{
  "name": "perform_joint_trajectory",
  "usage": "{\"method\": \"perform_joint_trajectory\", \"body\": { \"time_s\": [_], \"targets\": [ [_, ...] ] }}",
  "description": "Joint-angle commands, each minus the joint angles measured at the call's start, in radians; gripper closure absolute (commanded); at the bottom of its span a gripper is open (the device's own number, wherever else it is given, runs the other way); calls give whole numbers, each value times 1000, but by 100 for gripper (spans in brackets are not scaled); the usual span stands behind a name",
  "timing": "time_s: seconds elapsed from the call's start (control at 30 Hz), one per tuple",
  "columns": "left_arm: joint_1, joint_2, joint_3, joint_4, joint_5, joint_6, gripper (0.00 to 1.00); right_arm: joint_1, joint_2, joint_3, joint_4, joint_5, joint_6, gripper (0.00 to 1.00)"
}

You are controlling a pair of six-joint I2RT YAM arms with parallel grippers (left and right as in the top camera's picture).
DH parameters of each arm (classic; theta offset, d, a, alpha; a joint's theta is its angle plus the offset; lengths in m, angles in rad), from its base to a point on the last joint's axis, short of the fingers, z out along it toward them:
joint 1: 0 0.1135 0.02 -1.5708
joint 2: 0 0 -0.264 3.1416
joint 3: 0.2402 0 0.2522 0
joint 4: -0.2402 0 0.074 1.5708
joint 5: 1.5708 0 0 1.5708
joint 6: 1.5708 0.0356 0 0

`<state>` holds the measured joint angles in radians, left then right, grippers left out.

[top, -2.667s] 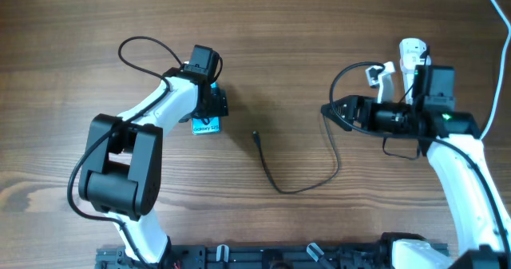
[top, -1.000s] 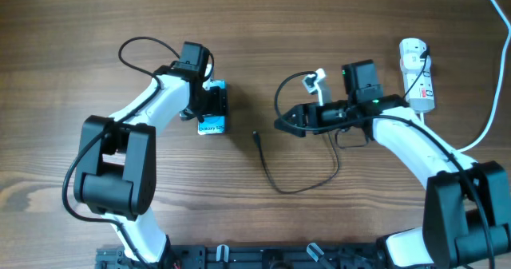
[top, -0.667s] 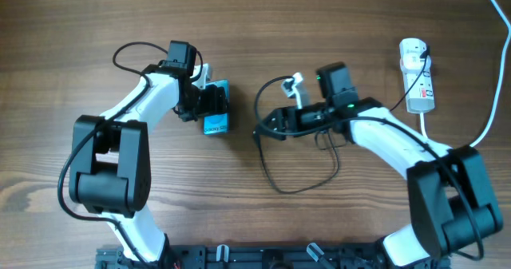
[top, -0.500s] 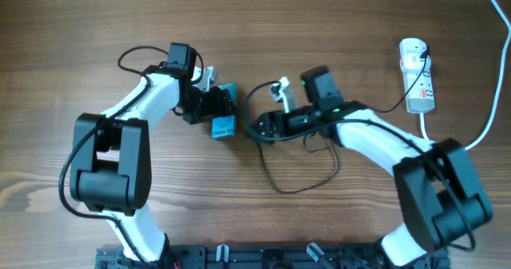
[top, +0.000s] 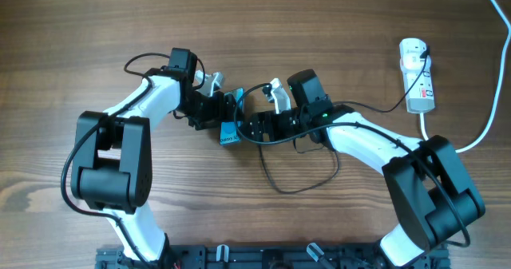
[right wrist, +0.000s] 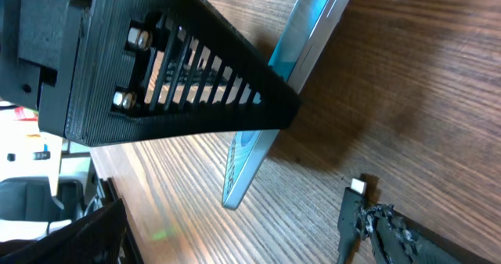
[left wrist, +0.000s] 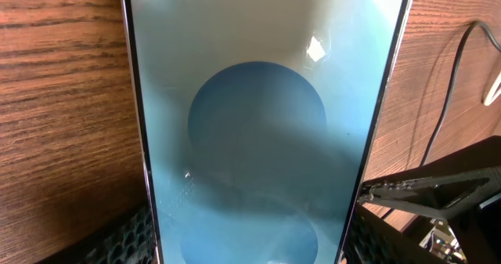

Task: Plug charger to phone and switch on socket
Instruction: 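Bring the cable plug with the right gripper toward the phone's bottom port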

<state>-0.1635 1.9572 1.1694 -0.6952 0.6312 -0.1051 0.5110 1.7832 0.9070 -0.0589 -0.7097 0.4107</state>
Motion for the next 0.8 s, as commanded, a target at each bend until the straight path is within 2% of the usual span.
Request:
{"method": "perform_joint_trajectory", "body": {
  "time_s": [0.0,0.37,0.77],
  "targets": [
    [-9,49,-36,4,-59,23,30,3,20,15,10,42,11,0],
    [-52,50,-36,5,-60,20,27,2,20,15,-6,114,11,0],
    [-97,50,-36,10,-60,19,27,2,20,15,-13,60,7,0]
  ]
}}
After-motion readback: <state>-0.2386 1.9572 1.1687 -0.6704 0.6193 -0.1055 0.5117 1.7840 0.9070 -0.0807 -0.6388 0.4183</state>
